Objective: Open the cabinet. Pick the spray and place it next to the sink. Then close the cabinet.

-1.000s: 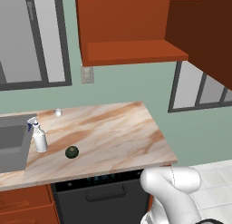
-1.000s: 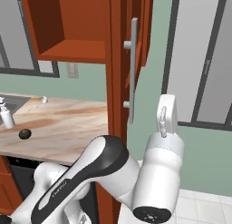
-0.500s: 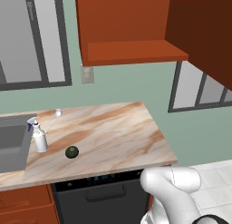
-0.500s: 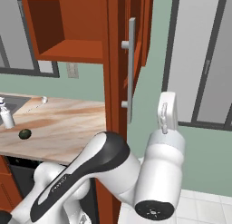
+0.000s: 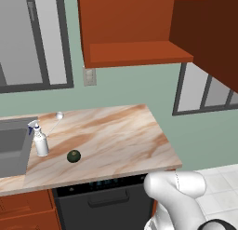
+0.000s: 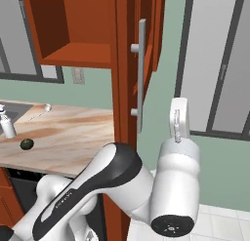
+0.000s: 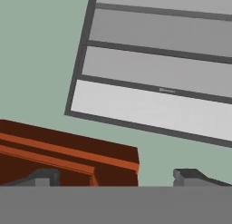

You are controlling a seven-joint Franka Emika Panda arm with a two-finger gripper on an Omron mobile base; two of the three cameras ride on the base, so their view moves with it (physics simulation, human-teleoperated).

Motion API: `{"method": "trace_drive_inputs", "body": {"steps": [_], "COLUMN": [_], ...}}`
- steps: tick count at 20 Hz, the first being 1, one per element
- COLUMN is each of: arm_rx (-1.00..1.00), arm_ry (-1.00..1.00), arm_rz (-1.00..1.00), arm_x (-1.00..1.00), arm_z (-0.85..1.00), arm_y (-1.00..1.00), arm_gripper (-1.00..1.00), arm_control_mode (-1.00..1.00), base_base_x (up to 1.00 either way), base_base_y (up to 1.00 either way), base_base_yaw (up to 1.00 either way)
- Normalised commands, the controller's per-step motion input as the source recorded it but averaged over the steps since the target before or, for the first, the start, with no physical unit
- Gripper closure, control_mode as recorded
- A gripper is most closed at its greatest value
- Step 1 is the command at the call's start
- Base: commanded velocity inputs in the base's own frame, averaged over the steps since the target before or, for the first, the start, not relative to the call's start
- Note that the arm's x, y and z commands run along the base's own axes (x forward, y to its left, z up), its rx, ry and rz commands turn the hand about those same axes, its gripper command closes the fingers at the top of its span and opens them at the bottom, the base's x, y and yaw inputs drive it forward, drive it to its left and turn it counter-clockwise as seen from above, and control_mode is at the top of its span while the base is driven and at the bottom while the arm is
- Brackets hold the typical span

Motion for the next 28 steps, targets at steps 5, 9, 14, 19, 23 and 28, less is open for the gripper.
{"method": "trace_drive_inputs", "body": {"steps": [5, 9, 14, 19, 23, 28], "arm_rx": [0.00, 0.00, 0.00, 0.00, 0.00, 0.00], "arm_ry": [0.01, 0.01, 0.01, 0.01, 0.00, 0.00], "arm_rz": [0.08, 0.08, 0.08, 0.10, 0.11, 0.12], "arm_x": [0.00, 0.00, 0.00, 0.00, 0.00, -0.02], "arm_z": [0.00, 0.00, 0.00, 0.00, 0.00, 0.00], "arm_y": [0.12, 0.10, 0.11, 0.12, 0.19, 0.22], "arm_gripper": [-1.00, -1.00, -1.00, -1.00, -1.00, -1.00], "arm_control_mode": [-1.00, -1.00, -1.00, -1.00, -1.00, -1.00], "base_base_x": [0.00, 0.00, 0.00, 0.00, 0.00, 0.00], "base_base_y": [0.00, 0.00, 0.00, 0.00, 0.00, 0.00], "base_base_yaw": [0.00, 0.00, 0.00, 0.00, 0.00, 0.00]}}
